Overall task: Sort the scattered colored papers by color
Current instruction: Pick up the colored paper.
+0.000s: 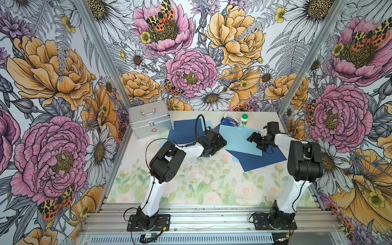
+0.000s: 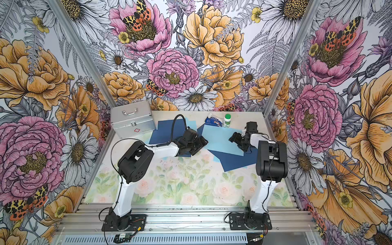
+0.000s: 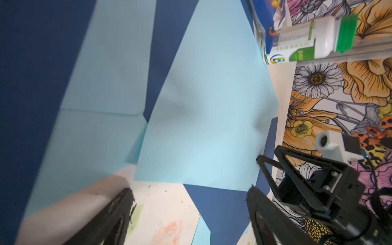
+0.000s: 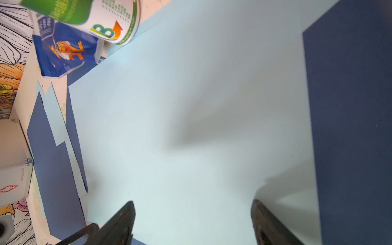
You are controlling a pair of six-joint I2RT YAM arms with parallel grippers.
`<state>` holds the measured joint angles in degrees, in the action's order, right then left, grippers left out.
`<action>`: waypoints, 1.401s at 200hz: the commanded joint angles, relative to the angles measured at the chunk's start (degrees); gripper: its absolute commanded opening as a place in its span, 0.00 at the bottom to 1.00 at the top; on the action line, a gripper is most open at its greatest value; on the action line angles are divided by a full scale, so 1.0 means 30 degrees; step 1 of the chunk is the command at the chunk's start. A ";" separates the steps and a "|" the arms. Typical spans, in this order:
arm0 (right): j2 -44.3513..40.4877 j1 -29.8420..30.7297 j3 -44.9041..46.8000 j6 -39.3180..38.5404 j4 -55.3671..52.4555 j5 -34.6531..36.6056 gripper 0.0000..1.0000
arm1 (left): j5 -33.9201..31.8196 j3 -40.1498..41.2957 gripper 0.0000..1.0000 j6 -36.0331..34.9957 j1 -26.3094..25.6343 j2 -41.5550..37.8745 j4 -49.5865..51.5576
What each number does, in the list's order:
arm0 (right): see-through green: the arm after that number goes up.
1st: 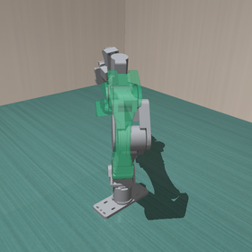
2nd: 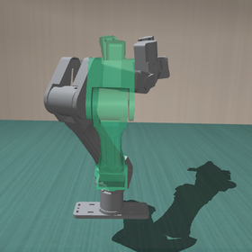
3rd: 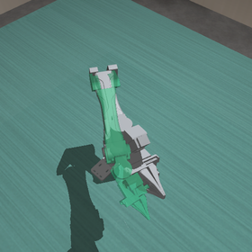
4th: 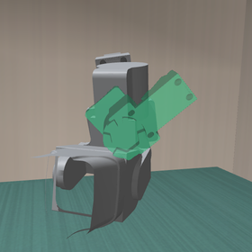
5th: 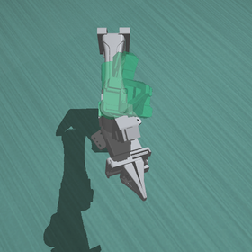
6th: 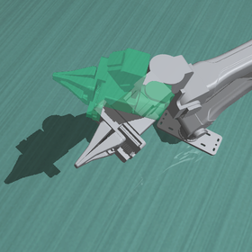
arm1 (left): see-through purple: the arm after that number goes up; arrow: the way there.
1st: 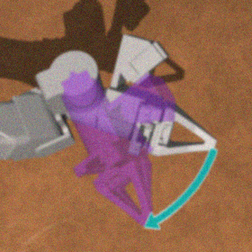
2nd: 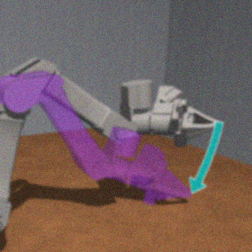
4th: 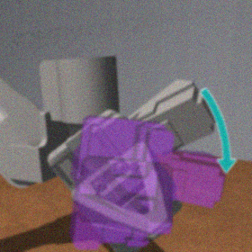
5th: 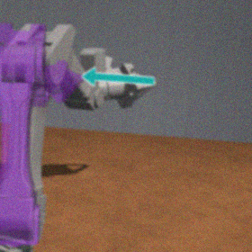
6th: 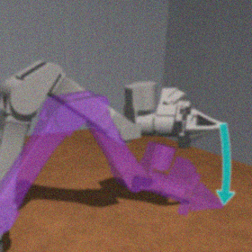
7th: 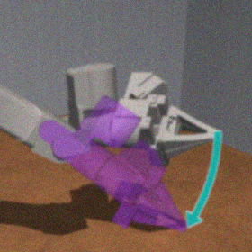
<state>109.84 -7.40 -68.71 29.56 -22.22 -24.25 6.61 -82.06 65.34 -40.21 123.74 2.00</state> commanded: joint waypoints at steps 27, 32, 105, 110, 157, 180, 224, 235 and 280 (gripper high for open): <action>0.0153 0.0357 0.0754 0.0546 -0.2148 -0.0534 0.85 | 0.0192 -0.0266 0.71 0.0758 0.0361 0.1308 -0.0385; 0.0182 0.0357 0.0747 0.0534 -0.2153 -0.0548 0.85 | 0.0375 -0.0323 0.69 0.0828 0.0387 0.1422 -0.0521; 0.0256 0.0328 0.0669 0.0491 -0.2154 -0.0669 0.85 | 0.1053 -0.0650 0.32 0.0852 0.0511 0.1907 -0.0872; 0.0242 0.0326 0.0666 0.0502 -0.2167 -0.0652 0.85 | 0.1052 -0.0670 0.29 0.0789 0.0511 0.1878 -0.0873; 0.0026 0.0329 0.0703 0.0473 -0.2192 -0.0680 0.85 | 0.0370 -0.1955 0.04 -0.0726 0.0578 0.1786 0.0846; -0.0216 0.0320 0.0739 0.0437 -0.2175 -0.0670 0.85 | -0.0084 -0.3381 0.00 -0.2069 0.0566 0.1926 0.2683; -0.1388 0.0302 0.0938 0.0241 -0.2434 -0.0351 0.85 | -0.0487 -0.6812 0.00 -0.6179 0.0182 0.1816 0.7067; -0.1914 0.0312 0.0962 0.0061 -0.2658 -0.0098 0.85 | -0.0577 -0.7642 0.00 -0.7654 0.0044 0.1691 0.8470; -0.4438 0.0323 0.1236 -0.0529 -0.2849 0.0669 0.85 | -0.3910 -1.0504 0.00 -1.3106 -0.0577 0.0980 1.4663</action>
<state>101.89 -6.76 -65.01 29.56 -30.00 -24.29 2.61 -110.00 38.61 -40.80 128.35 31.88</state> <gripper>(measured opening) 0.853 0.042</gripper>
